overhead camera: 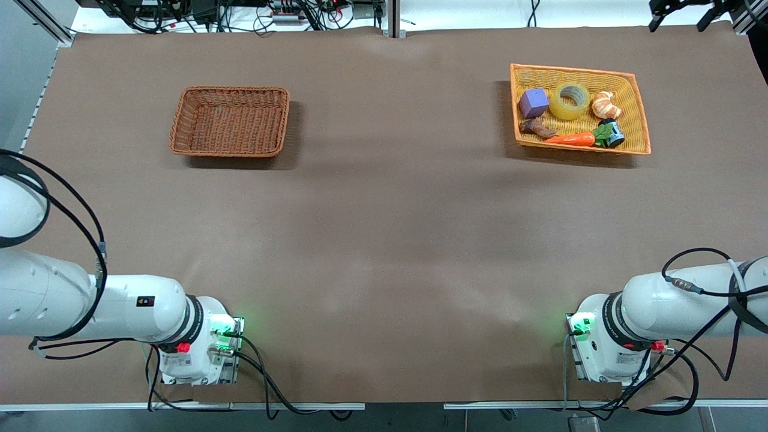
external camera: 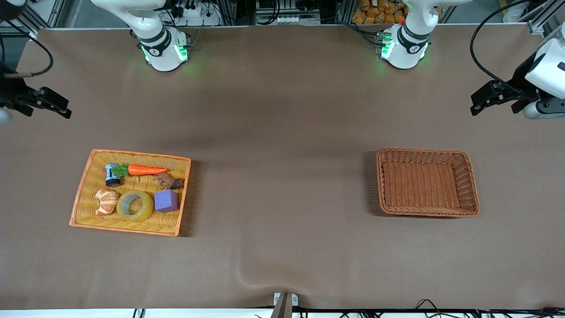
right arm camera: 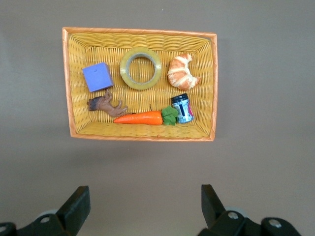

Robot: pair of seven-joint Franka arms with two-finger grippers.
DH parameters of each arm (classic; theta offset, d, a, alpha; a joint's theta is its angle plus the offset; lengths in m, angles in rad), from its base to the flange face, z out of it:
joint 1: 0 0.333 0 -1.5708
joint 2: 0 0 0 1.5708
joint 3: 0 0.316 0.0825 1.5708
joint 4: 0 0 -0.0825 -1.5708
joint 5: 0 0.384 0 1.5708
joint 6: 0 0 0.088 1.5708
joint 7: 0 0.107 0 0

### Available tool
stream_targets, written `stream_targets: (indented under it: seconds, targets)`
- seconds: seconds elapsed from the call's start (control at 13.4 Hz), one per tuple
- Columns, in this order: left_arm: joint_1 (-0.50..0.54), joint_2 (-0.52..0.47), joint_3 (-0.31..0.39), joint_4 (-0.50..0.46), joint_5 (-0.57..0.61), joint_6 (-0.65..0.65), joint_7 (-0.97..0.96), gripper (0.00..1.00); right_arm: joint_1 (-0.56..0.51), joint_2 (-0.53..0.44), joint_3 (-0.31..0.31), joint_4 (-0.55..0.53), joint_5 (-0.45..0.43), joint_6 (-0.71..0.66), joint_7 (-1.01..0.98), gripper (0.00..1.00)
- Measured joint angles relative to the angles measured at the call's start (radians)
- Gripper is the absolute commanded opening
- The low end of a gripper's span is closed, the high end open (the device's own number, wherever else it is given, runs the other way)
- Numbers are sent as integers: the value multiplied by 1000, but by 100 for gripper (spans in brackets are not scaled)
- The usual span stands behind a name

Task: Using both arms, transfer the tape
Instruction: 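Move the right gripper toward the tape roll in the orange tray, then lower the right gripper onto the tape roll rim and close it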

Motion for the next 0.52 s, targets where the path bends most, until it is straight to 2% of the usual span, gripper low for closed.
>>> stream_targets:
  seconds: [0.22, 0.52]
  targets:
    - [-2, 1, -9, -2, 0, -7, 0, 100, 17, 131, 1, -8, 0, 99, 0, 100]
    - [-4, 3, -15, -2, 0, -7, 0, 100, 31, 337, 1, 1, 0, 305, -2, 100]
